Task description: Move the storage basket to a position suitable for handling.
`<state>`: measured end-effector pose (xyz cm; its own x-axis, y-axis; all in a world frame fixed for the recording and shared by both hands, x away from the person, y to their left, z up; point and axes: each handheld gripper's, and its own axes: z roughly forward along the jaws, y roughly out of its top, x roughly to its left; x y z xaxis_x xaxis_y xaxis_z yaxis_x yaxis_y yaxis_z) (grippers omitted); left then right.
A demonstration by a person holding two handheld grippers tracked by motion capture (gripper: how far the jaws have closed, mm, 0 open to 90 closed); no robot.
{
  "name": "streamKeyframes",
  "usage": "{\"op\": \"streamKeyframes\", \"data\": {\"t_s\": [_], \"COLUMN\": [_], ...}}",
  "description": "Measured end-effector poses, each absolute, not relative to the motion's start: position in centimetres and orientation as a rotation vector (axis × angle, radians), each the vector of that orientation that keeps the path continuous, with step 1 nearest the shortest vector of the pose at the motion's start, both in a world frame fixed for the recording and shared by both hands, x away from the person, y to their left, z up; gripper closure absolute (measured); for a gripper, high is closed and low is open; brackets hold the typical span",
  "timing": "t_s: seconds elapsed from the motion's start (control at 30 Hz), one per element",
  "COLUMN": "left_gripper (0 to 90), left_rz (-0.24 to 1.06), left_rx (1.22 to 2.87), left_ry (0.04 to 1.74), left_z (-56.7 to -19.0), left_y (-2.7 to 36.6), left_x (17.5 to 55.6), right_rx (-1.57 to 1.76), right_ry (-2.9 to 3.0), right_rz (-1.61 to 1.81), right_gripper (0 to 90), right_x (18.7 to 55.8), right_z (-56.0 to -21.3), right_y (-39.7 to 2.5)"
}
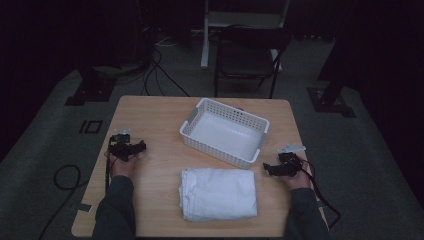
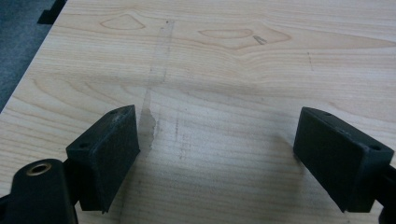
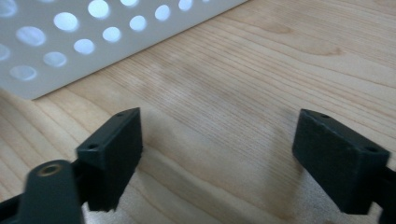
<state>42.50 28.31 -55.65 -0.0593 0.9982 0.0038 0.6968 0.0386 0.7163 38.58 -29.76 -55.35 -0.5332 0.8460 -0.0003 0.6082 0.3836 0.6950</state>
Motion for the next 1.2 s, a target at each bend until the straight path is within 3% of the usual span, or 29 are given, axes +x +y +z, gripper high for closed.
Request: {"op": "streamKeyframes", "data": {"t_s": [0.17,0.87,1.2], "left_gripper": [14.2,14.3,15.5], "left_rz": [0.752,0.715,0.719], "left_rx": [1.741,1.808,1.804], "left_ry": [1.771,1.68,1.686], "left_z": [-55.6,-55.7,-55.7], "left_y": [28.4,27.6,27.3], "left_x": [42.0,40.7,40.3], "right_rx": [1.306,1.237,1.262], "right_ry": [2.28,2.113,2.059], "right_rz": [0.935,1.002,1.066], "right_gripper": [29.3,30.3,39.2], "right_x": [38.2,36.4,36.0], "right_z": [-55.0,-50.4,-48.9], "right_y": [-29.6,-27.2,-26.6]}}
